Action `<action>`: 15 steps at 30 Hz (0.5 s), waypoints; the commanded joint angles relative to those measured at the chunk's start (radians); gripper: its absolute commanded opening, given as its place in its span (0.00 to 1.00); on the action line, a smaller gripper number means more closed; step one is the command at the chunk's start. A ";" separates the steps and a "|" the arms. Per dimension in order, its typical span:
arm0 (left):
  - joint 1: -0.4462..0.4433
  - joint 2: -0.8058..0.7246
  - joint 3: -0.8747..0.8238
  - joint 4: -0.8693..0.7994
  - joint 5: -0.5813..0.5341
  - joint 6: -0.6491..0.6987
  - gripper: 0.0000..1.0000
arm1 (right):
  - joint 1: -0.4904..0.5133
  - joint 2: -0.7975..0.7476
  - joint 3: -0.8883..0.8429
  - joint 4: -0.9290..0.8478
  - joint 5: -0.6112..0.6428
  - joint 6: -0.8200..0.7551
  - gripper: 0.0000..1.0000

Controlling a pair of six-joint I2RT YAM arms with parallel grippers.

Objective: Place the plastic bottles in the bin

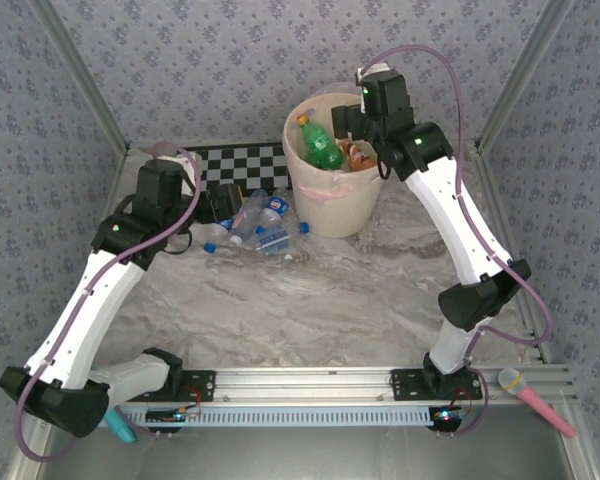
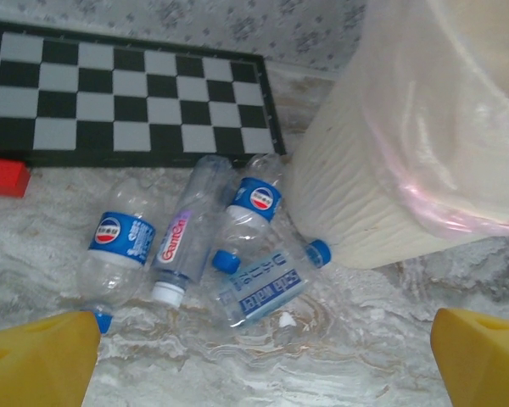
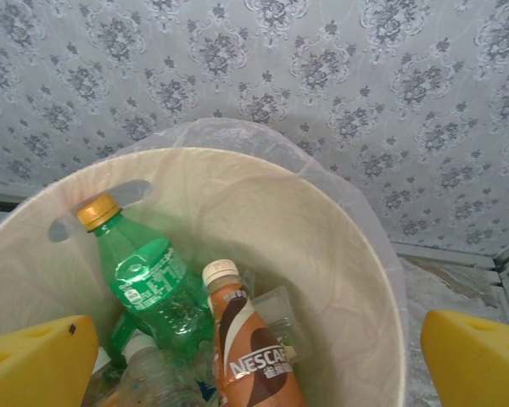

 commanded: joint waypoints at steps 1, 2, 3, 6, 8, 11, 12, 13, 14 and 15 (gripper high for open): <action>0.042 0.020 -0.017 -0.017 0.056 -0.024 1.00 | 0.013 -0.020 0.027 -0.017 -0.046 0.042 1.00; 0.054 0.025 -0.023 -0.021 0.068 -0.024 1.00 | 0.016 -0.021 0.027 -0.024 -0.056 0.055 1.00; 0.063 0.030 -0.029 -0.026 0.075 -0.026 1.00 | 0.020 -0.023 0.023 -0.028 -0.064 0.064 0.99; 0.083 0.044 -0.061 -0.031 0.095 -0.029 1.00 | 0.045 -0.037 0.002 -0.037 -0.061 0.082 1.00; 0.097 0.060 -0.072 -0.050 0.099 -0.029 0.99 | 0.063 -0.051 -0.010 -0.049 -0.057 0.100 0.99; 0.130 0.076 -0.088 -0.069 0.128 -0.033 0.97 | 0.091 -0.073 -0.042 -0.055 -0.080 0.140 1.00; 0.142 0.078 -0.100 -0.065 0.144 -0.036 0.97 | 0.105 -0.076 -0.045 -0.062 -0.081 0.153 1.00; 0.153 0.078 -0.111 -0.060 0.161 -0.039 0.97 | 0.118 -0.078 -0.045 -0.074 -0.080 0.168 0.99; 0.166 0.084 -0.123 -0.052 0.182 -0.037 0.96 | 0.132 -0.082 -0.045 -0.085 -0.082 0.186 1.00; 0.179 0.094 -0.129 -0.045 0.198 -0.031 0.96 | 0.144 -0.086 -0.053 -0.092 -0.089 0.204 1.00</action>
